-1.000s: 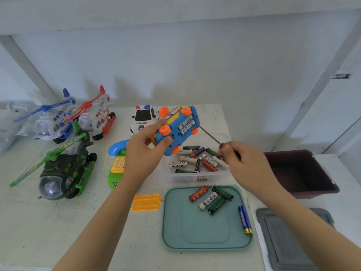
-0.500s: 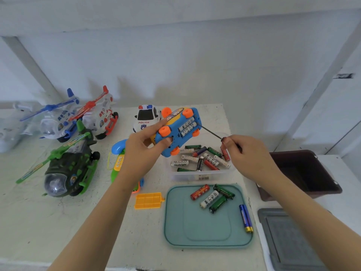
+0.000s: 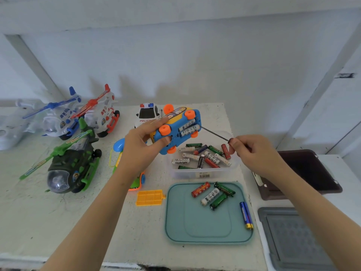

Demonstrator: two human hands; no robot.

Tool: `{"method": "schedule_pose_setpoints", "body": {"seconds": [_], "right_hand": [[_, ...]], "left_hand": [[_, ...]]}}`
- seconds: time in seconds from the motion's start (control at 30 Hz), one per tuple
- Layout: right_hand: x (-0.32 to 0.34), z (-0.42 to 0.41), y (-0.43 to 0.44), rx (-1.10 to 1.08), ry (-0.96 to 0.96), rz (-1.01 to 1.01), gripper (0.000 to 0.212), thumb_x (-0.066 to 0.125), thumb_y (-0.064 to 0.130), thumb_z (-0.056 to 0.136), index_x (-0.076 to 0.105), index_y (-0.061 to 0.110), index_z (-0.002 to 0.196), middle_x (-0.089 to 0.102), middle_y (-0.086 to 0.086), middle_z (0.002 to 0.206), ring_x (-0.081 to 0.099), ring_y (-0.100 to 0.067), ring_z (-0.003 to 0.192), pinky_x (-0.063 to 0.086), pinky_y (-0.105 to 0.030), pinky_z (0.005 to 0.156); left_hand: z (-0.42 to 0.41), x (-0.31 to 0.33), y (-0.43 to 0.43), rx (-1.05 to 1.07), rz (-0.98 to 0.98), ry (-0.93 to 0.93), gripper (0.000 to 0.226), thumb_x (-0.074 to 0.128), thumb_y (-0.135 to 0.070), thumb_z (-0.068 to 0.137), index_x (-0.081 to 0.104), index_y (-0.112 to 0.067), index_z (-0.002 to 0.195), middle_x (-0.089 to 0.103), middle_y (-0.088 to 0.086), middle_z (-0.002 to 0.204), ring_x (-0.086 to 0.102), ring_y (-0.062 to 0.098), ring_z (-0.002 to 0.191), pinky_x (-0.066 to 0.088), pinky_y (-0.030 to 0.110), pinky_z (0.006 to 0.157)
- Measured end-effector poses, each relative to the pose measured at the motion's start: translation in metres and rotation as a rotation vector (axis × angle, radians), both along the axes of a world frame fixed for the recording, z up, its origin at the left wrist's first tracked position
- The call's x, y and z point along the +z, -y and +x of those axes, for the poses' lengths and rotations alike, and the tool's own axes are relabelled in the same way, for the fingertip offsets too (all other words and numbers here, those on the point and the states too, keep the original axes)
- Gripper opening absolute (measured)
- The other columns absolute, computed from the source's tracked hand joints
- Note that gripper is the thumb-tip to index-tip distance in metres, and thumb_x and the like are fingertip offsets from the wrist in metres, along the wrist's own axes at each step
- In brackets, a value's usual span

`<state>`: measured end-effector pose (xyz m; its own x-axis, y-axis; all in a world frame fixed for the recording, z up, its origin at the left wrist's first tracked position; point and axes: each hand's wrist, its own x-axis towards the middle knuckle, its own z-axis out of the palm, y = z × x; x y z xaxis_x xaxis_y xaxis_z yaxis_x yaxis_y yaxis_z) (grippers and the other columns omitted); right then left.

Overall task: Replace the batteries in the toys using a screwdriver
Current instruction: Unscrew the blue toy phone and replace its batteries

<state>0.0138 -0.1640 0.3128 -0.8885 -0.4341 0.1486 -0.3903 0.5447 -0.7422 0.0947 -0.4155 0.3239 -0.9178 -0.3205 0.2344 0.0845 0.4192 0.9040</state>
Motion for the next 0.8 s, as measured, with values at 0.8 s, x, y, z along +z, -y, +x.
{"method": "schedule_pose_setpoints", "body": {"seconds": [0.8], "right_hand": [[0.013, 0.010, 0.015, -0.040, -0.105, -0.020, 0.035, 0.047, 0.020, 0.099, 0.071, 0.004, 0.079, 0.045, 0.017, 0.040, 0.043, -0.003, 0.042, 0.032, -0.016, 0.048]], "left_hand": [[0.006, 0.001, -0.006, -0.004, 0.068, -0.017, 0.043, 0.066, -0.005, 0.089, 0.062, -0.022, 0.128, 0.069, -0.009, 0.114, 0.067, 0.012, 0.107, 0.055, 0.032, 0.093]]}}
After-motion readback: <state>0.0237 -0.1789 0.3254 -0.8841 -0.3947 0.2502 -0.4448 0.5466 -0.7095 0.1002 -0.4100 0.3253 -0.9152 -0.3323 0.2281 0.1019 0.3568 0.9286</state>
